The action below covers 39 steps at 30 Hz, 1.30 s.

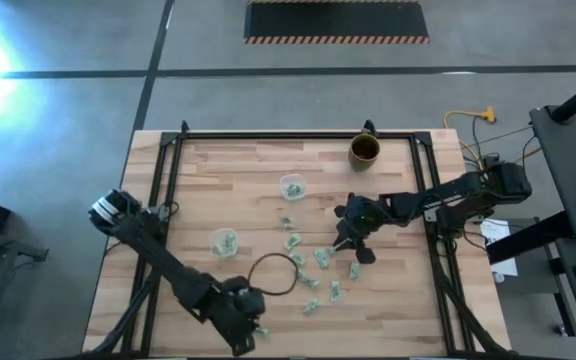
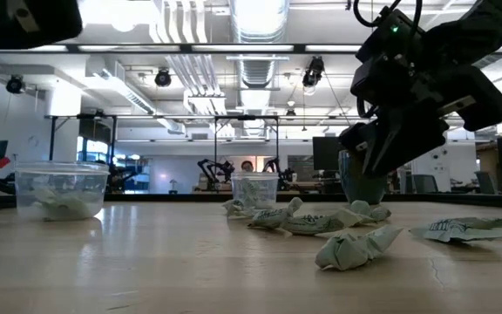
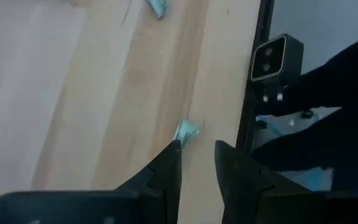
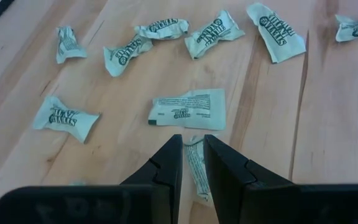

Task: Pick and place Stevia / Truvia into bins
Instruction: Put the stevia packet into the bottom transparent container

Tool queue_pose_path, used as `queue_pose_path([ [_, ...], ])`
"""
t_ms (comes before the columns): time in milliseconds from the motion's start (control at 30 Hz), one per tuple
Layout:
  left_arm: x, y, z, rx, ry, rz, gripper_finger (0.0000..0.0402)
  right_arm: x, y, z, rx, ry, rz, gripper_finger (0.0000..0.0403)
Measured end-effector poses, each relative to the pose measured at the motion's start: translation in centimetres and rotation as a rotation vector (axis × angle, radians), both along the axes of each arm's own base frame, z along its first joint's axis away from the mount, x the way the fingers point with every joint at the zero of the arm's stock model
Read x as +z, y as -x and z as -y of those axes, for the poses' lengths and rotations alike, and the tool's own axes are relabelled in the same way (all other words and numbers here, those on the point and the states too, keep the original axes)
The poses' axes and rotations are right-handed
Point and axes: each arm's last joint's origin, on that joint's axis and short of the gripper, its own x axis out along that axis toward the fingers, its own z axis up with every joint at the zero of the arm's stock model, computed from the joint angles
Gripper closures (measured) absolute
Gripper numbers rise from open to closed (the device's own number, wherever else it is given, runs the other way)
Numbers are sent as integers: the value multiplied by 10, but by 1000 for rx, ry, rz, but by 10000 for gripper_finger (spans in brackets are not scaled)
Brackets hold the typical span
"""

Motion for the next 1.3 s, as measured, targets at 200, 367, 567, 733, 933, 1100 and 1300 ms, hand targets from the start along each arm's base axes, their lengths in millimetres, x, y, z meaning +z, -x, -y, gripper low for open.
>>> queue_pose_path([
  [200,-18,-22,20,-131,-72,-17,323,0,0,0,-17,-15,-9,344],
  [367,-31,-27,27,-177,-74,-70,323,0,0,0,-41,-38,-22,344],
  [567,-38,-26,25,-188,-96,-116,316,0,0,0,-53,-50,-28,344],
  [733,-42,-25,23,-206,-142,-127,295,0,0,0,-56,-53,-26,344],
  [933,-53,-27,22,-255,-192,-135,279,1,-1,0,-73,-70,-16,344],
  [1100,-61,-28,23,-257,-197,-153,278,1,-1,0,-88,-87,-24,344],
  [1300,-61,-30,25,-263,-180,-125,278,1,-1,0,-89,-88,-26,344],
])
